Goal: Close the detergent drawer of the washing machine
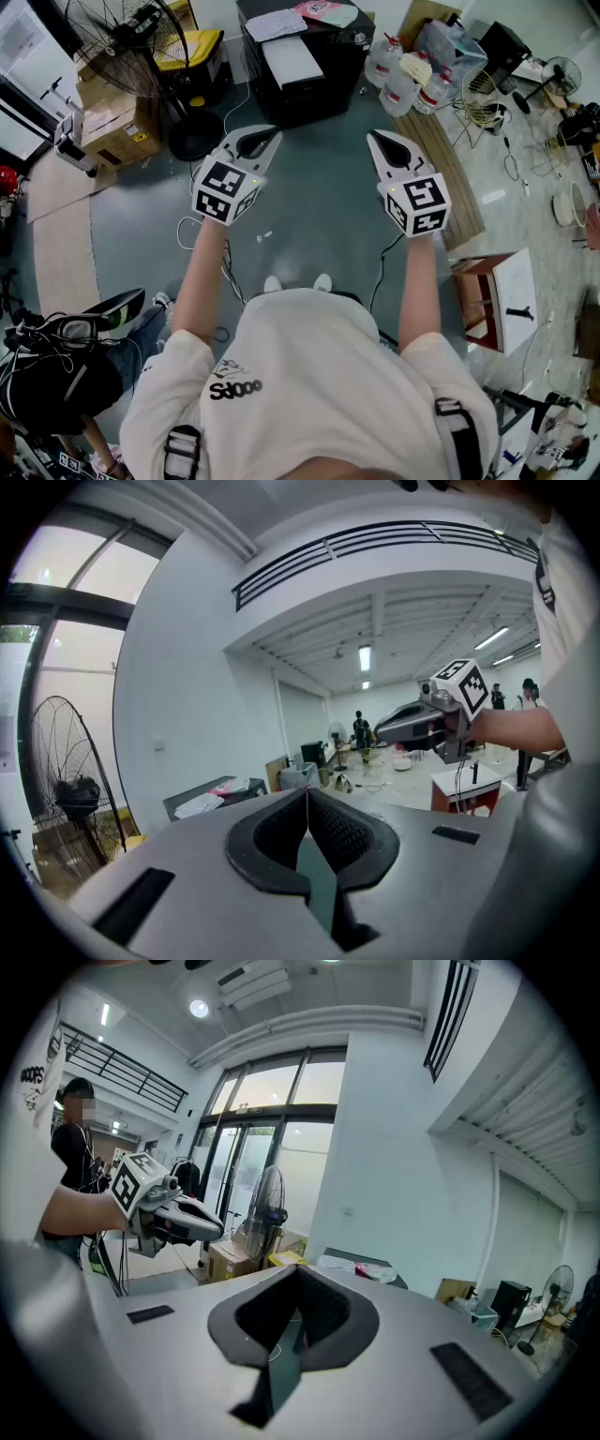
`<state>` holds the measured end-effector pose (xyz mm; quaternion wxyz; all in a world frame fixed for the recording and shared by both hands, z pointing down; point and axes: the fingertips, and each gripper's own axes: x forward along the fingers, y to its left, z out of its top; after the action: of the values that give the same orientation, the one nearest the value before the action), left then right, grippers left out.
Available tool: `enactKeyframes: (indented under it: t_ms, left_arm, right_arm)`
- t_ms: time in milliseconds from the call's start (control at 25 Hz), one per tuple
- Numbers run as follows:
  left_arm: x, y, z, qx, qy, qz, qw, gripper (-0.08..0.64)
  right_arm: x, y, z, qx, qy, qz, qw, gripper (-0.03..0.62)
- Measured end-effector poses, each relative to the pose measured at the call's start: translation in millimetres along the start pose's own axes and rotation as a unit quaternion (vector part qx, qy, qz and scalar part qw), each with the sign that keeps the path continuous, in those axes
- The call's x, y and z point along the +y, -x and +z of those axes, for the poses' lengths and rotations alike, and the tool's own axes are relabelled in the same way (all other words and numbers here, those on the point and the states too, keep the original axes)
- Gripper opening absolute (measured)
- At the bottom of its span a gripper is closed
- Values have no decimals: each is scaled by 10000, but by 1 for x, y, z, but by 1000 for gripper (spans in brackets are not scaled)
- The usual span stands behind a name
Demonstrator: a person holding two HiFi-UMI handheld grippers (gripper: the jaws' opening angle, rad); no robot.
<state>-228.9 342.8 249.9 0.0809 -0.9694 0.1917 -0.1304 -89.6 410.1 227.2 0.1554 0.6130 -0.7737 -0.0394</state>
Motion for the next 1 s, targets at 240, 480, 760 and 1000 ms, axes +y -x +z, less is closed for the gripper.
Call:
enactKeyframes:
  t_ms: [240, 480, 760, 1000]
  left_arm:
    - [-10, -28, 6, 49, -43, 71, 10000, 20]
    - [-25, -63, 12, 141, 5, 205, 9997, 20]
    - [-46, -99, 5, 309, 92, 218, 9992, 20]
    - [-26, -128, -1, 345, 227, 268, 9988, 20]
  right_arm:
    - [-30, 1, -13, -58, 1, 68, 10000, -3]
    - [-72, 9, -25, -284, -57, 167, 9994, -3]
    - [-111, 8, -57, -347, -214, 258, 9988, -3]
    - [-136, -15, -70, -288, -321, 266, 9987, -3]
